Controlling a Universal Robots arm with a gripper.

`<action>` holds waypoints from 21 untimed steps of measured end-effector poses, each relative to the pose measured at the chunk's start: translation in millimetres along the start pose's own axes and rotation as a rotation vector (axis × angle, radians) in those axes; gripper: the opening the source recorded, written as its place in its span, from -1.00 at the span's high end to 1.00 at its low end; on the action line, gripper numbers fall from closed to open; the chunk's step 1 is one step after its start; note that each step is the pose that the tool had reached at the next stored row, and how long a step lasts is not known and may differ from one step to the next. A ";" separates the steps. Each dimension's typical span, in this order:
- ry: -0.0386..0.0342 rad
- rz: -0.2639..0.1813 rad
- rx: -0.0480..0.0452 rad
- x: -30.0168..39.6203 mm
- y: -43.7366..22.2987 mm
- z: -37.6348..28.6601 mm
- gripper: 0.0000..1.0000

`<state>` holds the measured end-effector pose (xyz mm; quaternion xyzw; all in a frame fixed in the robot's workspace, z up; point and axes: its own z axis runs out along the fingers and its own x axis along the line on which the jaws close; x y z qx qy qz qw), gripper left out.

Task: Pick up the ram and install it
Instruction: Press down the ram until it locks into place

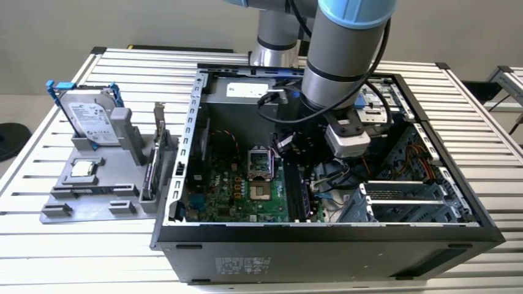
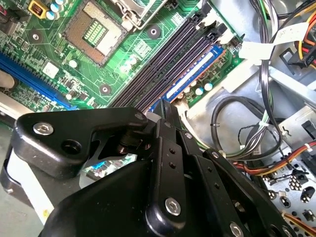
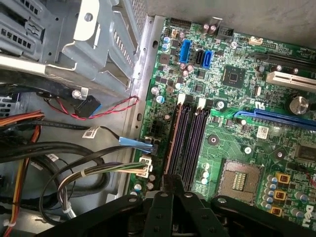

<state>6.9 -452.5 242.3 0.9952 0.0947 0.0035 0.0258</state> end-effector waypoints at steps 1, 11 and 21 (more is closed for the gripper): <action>0.0002 -0.002 0.0000 0.0 0.0 0.0 1.00; 0.0019 -0.037 0.0000 0.0 0.0 0.0 1.00; 0.0032 -0.061 0.0001 0.0 0.0 0.0 1.00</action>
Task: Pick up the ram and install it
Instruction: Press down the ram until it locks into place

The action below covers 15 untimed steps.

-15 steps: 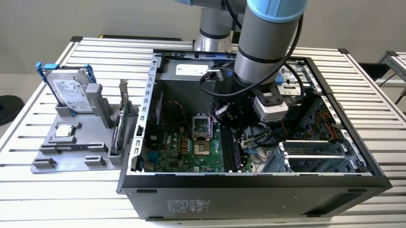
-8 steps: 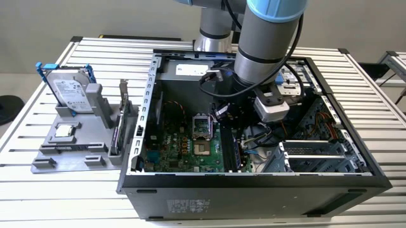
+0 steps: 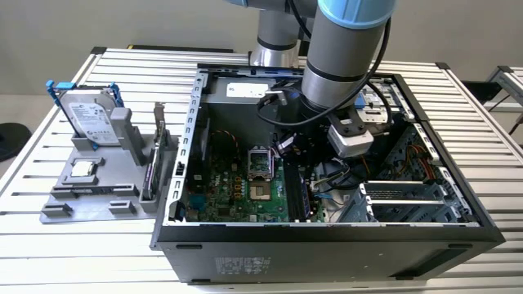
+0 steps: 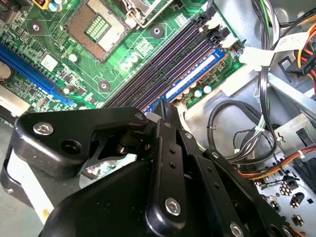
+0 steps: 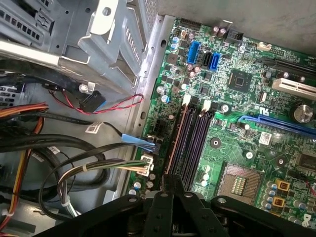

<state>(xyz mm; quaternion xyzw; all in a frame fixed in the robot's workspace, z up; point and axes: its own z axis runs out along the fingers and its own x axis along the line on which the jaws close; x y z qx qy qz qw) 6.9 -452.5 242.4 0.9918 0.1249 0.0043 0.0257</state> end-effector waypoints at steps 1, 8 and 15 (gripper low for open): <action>0.0001 -0.002 0.0000 0.0 0.0 0.0 1.00; 0.0007 -0.014 0.0000 0.0 0.0 0.0 1.00; 0.0014 -0.027 0.0000 0.0 0.0 0.0 1.00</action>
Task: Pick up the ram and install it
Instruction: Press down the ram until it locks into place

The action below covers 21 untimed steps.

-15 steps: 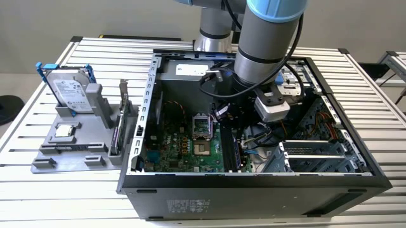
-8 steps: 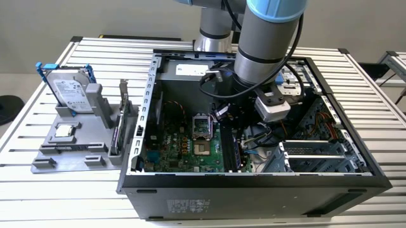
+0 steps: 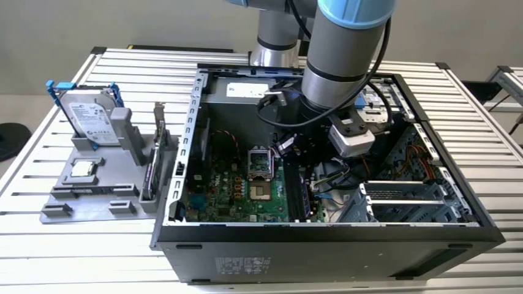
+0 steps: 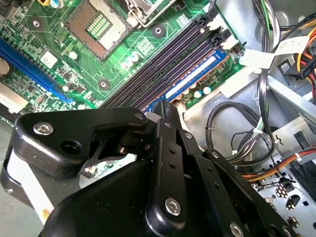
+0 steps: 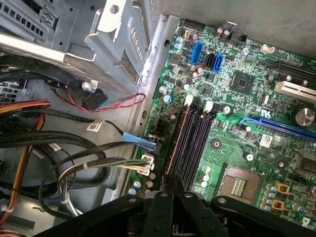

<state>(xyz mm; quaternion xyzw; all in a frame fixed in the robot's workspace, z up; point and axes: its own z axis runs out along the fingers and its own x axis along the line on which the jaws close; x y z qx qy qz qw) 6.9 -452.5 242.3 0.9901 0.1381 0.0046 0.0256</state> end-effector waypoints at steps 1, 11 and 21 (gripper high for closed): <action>0.0001 -0.002 0.0000 0.0 0.0 0.0 1.00; 0.0020 -0.038 0.0001 -0.2 -0.1 0.0 1.00; 0.0040 -0.077 0.0002 -0.3 -0.1 0.0 1.00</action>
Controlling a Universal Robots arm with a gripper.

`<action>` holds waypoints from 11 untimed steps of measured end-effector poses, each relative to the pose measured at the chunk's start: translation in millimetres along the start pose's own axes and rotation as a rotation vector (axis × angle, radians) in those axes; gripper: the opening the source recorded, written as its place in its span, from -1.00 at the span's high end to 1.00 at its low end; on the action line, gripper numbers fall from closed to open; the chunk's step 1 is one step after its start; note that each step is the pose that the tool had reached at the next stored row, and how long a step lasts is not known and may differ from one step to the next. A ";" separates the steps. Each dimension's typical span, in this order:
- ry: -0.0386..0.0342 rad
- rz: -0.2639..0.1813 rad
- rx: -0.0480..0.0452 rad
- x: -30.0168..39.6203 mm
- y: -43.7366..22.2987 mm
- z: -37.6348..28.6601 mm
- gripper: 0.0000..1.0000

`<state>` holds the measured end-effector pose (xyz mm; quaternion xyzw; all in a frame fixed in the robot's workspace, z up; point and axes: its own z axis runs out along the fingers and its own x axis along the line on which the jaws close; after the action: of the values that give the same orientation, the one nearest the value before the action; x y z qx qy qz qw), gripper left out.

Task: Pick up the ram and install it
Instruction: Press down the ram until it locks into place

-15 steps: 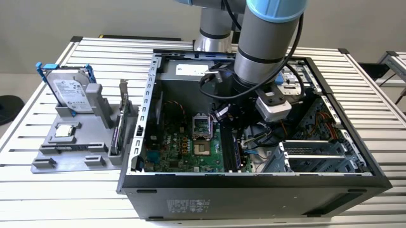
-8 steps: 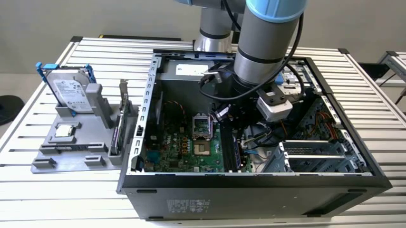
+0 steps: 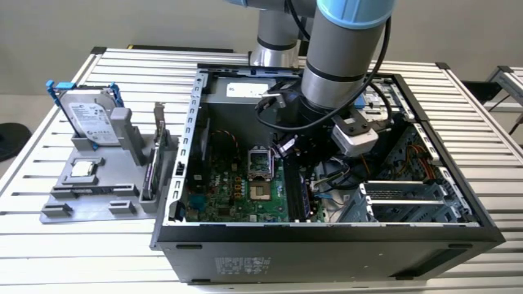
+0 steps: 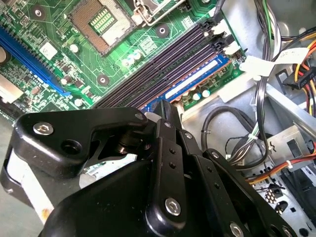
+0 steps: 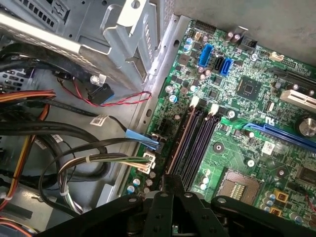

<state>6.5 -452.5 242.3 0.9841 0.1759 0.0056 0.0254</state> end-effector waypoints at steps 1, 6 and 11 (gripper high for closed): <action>0.0002 -0.003 0.0000 0.0 0.0 0.0 1.00; 0.0009 -0.016 0.0001 0.0 0.0 0.0 1.00; 0.0016 -0.030 0.0001 -0.1 0.0 0.0 1.00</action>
<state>6.5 -452.5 242.3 0.9813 0.1907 0.0060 0.0253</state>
